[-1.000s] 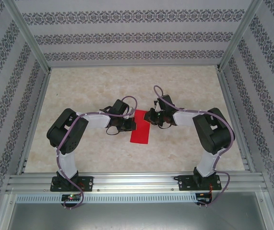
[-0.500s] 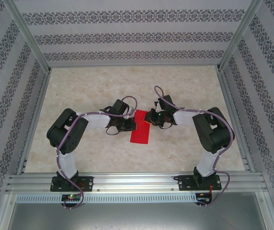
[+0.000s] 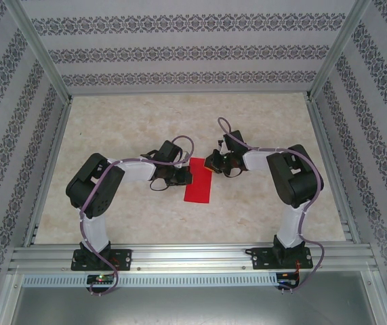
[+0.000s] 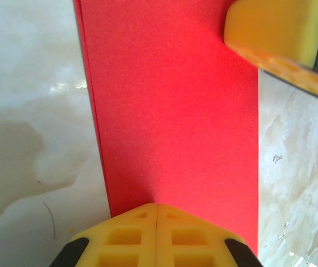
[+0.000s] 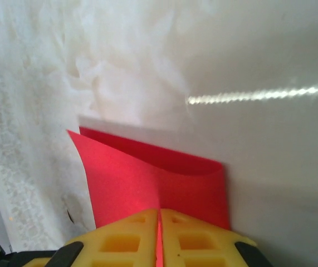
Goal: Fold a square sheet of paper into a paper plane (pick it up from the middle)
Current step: Fold the square sheet of paper in half at the center of the table.
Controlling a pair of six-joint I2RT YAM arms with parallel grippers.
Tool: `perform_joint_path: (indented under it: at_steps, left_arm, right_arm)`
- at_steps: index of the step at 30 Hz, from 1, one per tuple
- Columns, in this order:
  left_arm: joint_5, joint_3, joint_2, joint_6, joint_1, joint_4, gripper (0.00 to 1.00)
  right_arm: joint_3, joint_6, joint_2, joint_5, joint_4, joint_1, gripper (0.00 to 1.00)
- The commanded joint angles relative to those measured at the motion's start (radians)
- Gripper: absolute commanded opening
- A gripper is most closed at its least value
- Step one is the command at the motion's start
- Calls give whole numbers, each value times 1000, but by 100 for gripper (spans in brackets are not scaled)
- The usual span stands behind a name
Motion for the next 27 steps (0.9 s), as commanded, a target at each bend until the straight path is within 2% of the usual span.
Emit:
perform_joint_path:
  at_steps: [1, 7, 12, 17, 23, 27]
  left_arm:
    - [-61, -33, 19, 33, -15, -133, 0]
    - [-69, -31, 12, 38, -15, -144, 0]
    - [-67, -32, 11, 43, -15, -148, 0]
    - [-66, -31, 7, 43, -15, -146, 0]
    - [-61, -29, 7, 45, -15, -147, 0]
    - [-62, -29, 7, 52, -15, -151, 0]
  right_arm:
    - [9, -26, 44, 62, -74, 16, 11]
    - [42, -44, -41, 79, -135, 14, 11]
    - [97, -63, -84, 44, -142, -8, 11]
    - [112, -54, -35, 21, -119, -18, 11]
    - [79, -35, 54, 64, -93, -18, 11]
    - [85, -41, 46, 82, -121, -16, 10]
